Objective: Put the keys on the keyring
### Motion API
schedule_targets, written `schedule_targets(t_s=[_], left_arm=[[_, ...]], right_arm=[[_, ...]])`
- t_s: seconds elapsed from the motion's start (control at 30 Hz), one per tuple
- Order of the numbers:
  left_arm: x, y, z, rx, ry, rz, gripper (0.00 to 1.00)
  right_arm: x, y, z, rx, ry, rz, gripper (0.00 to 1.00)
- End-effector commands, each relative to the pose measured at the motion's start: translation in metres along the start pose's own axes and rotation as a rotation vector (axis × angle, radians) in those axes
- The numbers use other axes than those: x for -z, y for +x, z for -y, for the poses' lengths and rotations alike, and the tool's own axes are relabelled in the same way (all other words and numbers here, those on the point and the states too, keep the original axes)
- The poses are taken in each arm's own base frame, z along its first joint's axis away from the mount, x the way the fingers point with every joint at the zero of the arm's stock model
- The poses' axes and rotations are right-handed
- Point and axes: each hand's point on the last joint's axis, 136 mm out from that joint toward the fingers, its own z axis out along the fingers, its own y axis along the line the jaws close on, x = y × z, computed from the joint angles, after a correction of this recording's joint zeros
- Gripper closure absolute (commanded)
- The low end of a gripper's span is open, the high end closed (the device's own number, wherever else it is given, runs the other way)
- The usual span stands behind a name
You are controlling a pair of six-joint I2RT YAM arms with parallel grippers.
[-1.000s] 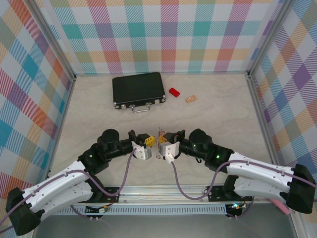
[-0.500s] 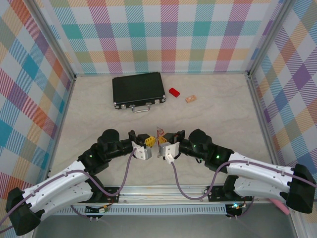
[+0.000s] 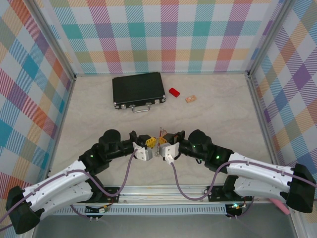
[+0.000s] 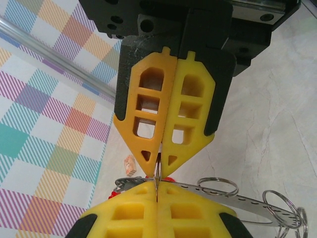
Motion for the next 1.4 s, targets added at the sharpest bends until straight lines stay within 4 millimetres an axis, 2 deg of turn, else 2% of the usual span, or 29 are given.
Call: schedule_targets(t_s=[0.0,0.43,0.5,0.67,0.83,1.37], left_arm=[[-0.001,-0.017,-0.002,-0.011,0.005,0.057,1.0],[-0.001,-0.009,0.0,-0.029,0.014,0.013,1.0],[0.0,-0.007,0.001,-0.047,0.014,0.002,0.94],[0.001,-0.005,-0.003,-0.068,-0.002,-0.02,0.91],[0.001,0.0,-0.008,-0.076,-0.035,-0.044,0.75],[0.004,0.001,-0.023,-0.086,-0.097,-0.075,0.74]], right_arm=[[0.001,-0.022,0.007,0.006,0.025,0.087,1.0],[0.003,-0.021,0.001,0.003,0.004,0.081,1.0],[0.004,-0.022,0.0,0.0,-0.001,0.087,1.0],[0.004,-0.023,0.0,-0.005,-0.004,0.091,1.0],[0.005,-0.025,0.0,-0.008,-0.006,0.099,1.0],[0.005,-0.02,-0.006,-0.029,-0.026,0.076,1.0]])
